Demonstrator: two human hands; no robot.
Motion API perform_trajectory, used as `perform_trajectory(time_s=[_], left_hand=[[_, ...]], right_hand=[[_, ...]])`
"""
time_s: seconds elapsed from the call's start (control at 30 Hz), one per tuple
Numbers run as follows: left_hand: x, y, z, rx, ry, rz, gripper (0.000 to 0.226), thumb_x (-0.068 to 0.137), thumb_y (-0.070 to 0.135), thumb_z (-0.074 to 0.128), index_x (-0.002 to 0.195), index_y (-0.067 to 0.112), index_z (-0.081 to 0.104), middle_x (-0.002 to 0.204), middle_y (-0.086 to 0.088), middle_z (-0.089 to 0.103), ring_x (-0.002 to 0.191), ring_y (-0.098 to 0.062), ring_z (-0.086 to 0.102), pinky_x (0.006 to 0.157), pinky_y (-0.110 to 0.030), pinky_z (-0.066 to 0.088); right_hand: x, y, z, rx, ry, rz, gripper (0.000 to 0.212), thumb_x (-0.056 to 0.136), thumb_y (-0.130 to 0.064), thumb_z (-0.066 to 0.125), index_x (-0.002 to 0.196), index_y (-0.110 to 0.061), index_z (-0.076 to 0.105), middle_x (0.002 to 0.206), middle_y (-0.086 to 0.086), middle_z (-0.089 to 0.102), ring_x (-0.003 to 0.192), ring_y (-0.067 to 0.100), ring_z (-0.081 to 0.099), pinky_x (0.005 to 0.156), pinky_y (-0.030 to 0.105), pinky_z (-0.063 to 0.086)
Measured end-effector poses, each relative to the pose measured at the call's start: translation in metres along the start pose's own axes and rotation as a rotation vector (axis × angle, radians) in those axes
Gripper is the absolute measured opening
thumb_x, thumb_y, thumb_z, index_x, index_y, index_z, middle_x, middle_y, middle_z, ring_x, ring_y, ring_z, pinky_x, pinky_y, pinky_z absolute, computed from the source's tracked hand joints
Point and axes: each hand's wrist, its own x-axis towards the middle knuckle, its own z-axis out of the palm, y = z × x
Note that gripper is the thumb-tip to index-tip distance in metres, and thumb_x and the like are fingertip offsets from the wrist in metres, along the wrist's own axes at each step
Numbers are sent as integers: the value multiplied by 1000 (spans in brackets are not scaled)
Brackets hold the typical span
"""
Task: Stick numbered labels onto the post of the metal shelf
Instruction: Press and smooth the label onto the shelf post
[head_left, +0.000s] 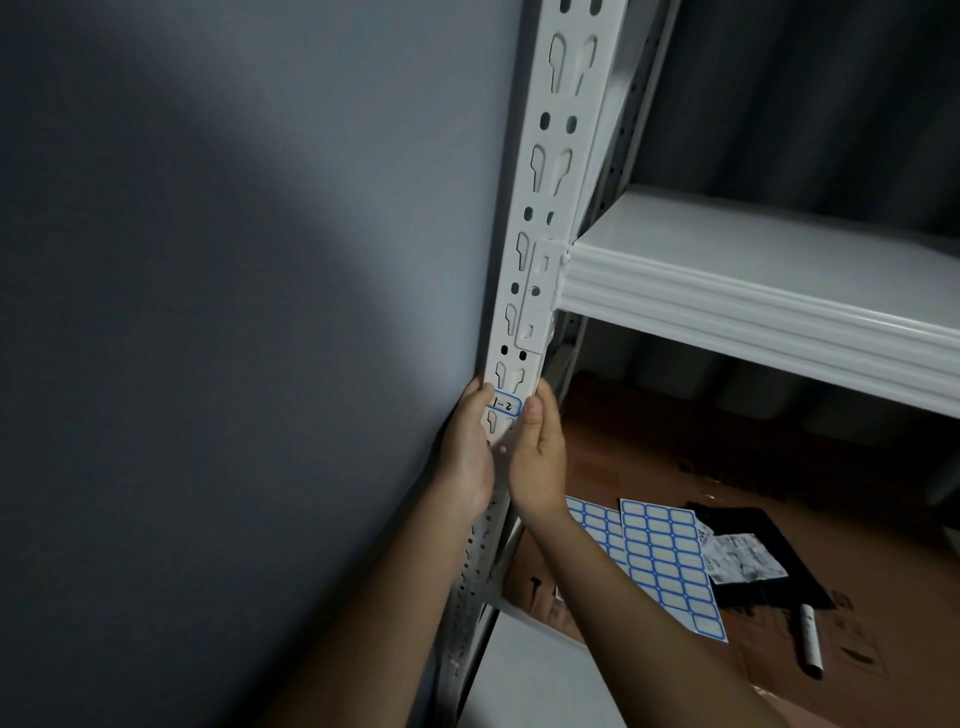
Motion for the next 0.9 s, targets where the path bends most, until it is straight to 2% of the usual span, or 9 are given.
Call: perform_trajectory(time_s=[0.07,0.17,0.27,0.33,0.4,0.47,0.6,0.8,0.9], left_hand=[[0,-1,0,27,17,3,32,99,19,35,120,17,59,101,1,72,87,-7,69,70,-21,53],[-1,-3,0,54,24,34,30,99,14,35,116,22,59,96,7,73,87,-4,69,66,-17,53],[-1,-2,2,57,11,64,36,97,7,33,111,24,61,93,9,73,83,-2,69,64,-15,52],[-1,-1,2,69,14,74,44,93,0,30,108,25,62,91,9,74,83,-2,69,65,-16,52],[-2,0,1,64,13,61,48,89,-3,30,113,24,61,100,4,72,90,-6,68,72,-20,52],[-2,0,0,45,4,42,45,90,0,32,117,22,60,109,-2,70,96,-11,67,79,-25,51],[-1,0,0,12,33,5,31,98,19,36,113,21,64,99,3,73,88,-8,69,77,-28,51],[-2,-2,3,51,80,22,36,96,14,35,122,16,60,110,-4,70,95,-12,68,81,-31,52],[-2,0,3,53,58,32,38,94,7,34,117,18,62,106,-3,72,91,-11,69,75,-27,54]], right_hand=[[0,-1,0,-6,-4,-4,28,103,-16,30,120,-19,52,115,-5,64,106,2,59,92,14,43],[-1,-1,0,-1,1,13,30,104,-13,30,124,-14,52,118,-1,63,109,3,59,93,13,43],[0,2,0,-20,17,16,35,103,-19,30,130,-9,49,124,4,62,115,11,57,99,21,44],[0,3,0,-21,16,15,34,102,-20,30,128,-12,50,122,3,63,113,11,59,97,22,45],[-1,1,0,-10,9,12,29,103,-18,30,123,-18,52,117,-1,64,109,8,60,94,20,46],[-1,1,1,-2,8,8,29,103,-18,30,123,-17,51,118,0,63,110,8,59,95,21,45],[-1,3,1,-29,10,-1,39,100,-26,30,130,-10,49,123,3,62,115,12,58,100,27,44],[-2,2,-1,-41,18,13,31,104,-16,30,127,-14,50,118,-4,63,108,1,59,94,17,44],[-1,1,0,-41,17,14,31,104,-15,30,127,-11,50,120,1,63,109,4,58,94,17,45]])
